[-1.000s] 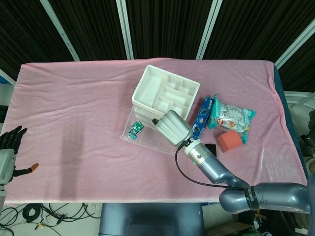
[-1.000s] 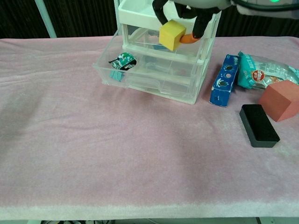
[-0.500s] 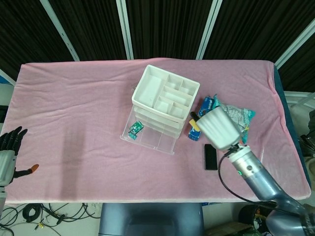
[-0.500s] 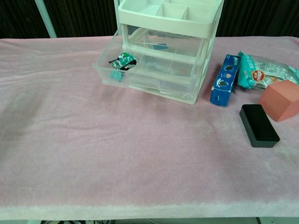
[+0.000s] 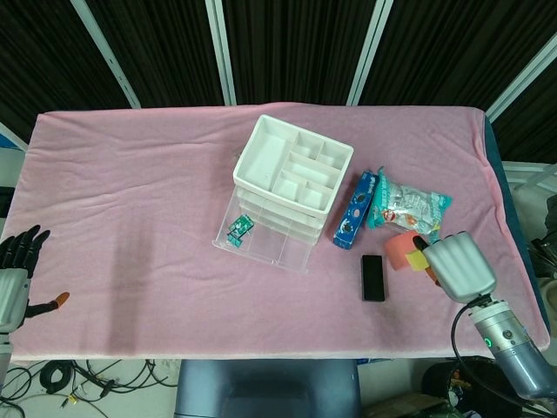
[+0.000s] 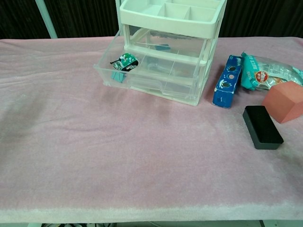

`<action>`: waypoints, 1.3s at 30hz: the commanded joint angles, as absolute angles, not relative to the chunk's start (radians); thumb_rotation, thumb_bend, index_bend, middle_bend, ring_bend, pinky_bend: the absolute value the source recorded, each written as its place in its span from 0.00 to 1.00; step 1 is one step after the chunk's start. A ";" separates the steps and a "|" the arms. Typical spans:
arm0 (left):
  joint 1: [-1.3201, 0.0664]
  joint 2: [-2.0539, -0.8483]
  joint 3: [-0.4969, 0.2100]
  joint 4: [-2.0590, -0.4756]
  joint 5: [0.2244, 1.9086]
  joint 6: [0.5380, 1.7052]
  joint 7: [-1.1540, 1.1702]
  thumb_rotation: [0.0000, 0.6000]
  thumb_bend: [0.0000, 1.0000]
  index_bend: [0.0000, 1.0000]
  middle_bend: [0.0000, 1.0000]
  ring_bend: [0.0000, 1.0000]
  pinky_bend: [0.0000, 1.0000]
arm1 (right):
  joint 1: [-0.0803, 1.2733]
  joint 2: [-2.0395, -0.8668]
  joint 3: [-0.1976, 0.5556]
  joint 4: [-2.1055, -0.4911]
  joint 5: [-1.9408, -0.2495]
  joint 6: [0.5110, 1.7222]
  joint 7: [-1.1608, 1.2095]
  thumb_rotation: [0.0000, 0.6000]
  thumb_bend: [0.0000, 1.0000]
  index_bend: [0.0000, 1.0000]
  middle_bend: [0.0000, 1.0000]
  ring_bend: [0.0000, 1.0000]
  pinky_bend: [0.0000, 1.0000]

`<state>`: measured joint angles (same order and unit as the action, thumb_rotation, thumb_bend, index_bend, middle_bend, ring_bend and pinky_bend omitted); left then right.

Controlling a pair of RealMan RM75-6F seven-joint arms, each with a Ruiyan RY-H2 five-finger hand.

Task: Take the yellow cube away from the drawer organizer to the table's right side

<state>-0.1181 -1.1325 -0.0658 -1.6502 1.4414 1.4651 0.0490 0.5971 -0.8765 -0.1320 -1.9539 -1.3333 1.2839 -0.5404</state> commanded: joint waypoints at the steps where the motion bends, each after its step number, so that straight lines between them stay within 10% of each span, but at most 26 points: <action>1: -0.118 -1.133 -0.065 -1.649 1.443 1.464 0.051 1.00 0.00 0.00 0.00 0.00 0.00 | 0.553 -0.970 -0.162 -1.872 -1.331 1.251 -0.539 1.00 0.26 0.63 1.00 1.00 0.92; 17: -0.123 -1.130 -0.064 -1.651 1.441 1.450 0.044 1.00 0.00 0.00 0.00 0.00 0.00 | 0.489 -1.164 -0.111 -1.641 -1.130 1.164 -0.585 1.00 0.26 0.62 1.00 1.00 0.92; 29: -0.120 -1.131 -0.063 -1.654 1.442 1.454 0.051 1.00 0.00 0.00 0.00 0.00 0.00 | 0.442 -1.202 -0.098 -1.570 -1.120 1.182 -0.591 1.00 0.18 0.04 1.00 0.98 0.89; 36: -0.118 -1.128 -0.062 -1.654 1.445 1.457 0.046 1.00 0.00 0.00 0.00 0.00 0.00 | 0.398 -1.182 -0.104 -1.602 -1.209 1.278 -0.586 1.00 0.18 0.00 0.93 0.92 0.83; 39: -0.117 -1.127 -0.061 -1.653 1.447 1.458 0.045 1.00 0.00 0.00 0.00 0.00 0.00 | 0.349 -1.150 -0.121 -1.629 -1.283 1.373 -0.563 1.00 0.18 0.00 0.74 0.77 0.75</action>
